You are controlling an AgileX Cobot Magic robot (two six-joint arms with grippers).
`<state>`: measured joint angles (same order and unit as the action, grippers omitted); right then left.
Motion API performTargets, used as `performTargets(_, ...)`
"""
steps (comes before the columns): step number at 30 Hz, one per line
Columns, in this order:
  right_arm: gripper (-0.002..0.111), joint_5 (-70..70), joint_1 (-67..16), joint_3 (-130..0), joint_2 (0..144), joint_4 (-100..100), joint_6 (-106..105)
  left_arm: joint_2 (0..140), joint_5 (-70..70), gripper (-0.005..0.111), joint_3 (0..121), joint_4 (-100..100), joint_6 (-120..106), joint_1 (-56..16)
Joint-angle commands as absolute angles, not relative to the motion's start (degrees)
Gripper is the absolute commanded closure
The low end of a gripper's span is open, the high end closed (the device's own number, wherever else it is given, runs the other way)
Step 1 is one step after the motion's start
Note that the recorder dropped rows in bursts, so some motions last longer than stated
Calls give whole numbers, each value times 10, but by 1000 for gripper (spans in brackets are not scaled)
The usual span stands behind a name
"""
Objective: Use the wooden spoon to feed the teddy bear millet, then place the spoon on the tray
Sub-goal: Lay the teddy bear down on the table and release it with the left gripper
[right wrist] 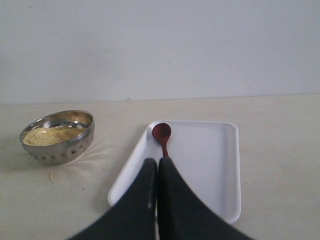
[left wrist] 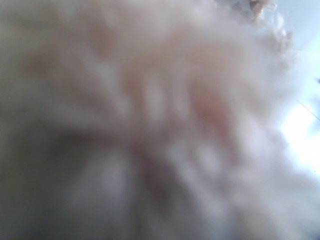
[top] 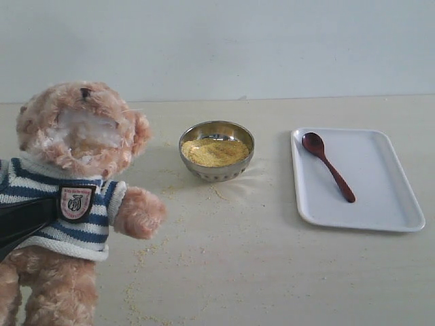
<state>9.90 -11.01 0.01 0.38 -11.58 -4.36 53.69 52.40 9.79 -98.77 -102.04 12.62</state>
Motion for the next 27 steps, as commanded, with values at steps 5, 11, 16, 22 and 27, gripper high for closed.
performTargets(5, 108, 95, -109, 0, 0, -115, -45, 538, 534, 102, 100, -999, -1036, 128)
performTargets(11, 108, 95, -109, 0, 0, -115, -45, 538, 545, 102, 105, -999, -1008, 128)
performTargets(16, 108, 95, -109, 0, 0, -116, -45, 538, 353, 102, 122, -999, -935, 128)
performTargets(22, 108, 95, -109, 0, 0, -116, -45, 538, 295, 102, 150, -999, -935, 128)
performTargets(27, 108, 95, -109, 0, 0, -116, -45, 567, 276, 102, 161, -999, -943, 128)
